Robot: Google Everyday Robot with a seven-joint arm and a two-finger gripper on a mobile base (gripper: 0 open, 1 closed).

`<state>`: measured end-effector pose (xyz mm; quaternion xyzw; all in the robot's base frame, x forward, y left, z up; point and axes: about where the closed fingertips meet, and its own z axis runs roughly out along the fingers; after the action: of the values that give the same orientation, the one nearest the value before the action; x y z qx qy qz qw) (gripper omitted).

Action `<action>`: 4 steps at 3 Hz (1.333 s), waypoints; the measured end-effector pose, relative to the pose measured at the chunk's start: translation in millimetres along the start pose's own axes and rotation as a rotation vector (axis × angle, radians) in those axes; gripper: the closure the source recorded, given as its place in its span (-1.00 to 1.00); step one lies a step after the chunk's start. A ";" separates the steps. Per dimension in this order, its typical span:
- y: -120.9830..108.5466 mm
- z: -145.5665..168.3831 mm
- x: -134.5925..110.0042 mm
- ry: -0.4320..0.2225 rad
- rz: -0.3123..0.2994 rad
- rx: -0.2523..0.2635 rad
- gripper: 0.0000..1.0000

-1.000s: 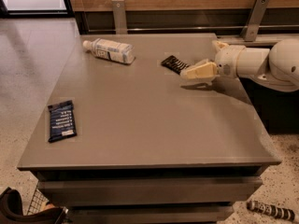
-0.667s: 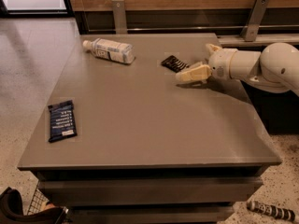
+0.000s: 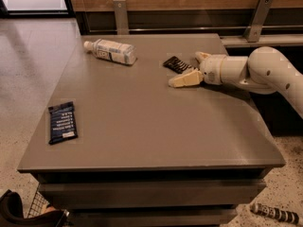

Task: Pick rxbar chocolate

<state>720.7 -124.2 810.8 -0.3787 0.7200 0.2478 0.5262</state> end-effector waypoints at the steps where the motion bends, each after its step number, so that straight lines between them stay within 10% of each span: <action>1: 2.0 3.5 10.8 0.007 0.017 -0.011 -0.48; 3: 1.6 -0.3 -1.0 0.007 0.017 -0.011 0.73; 4: 1.7 -0.6 -2.6 0.007 0.017 -0.012 1.00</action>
Offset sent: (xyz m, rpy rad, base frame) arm -0.0013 0.0007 -0.0109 0.0053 0.0189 0.0044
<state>719.4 -123.0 813.4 -0.3766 0.7235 0.2550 0.5193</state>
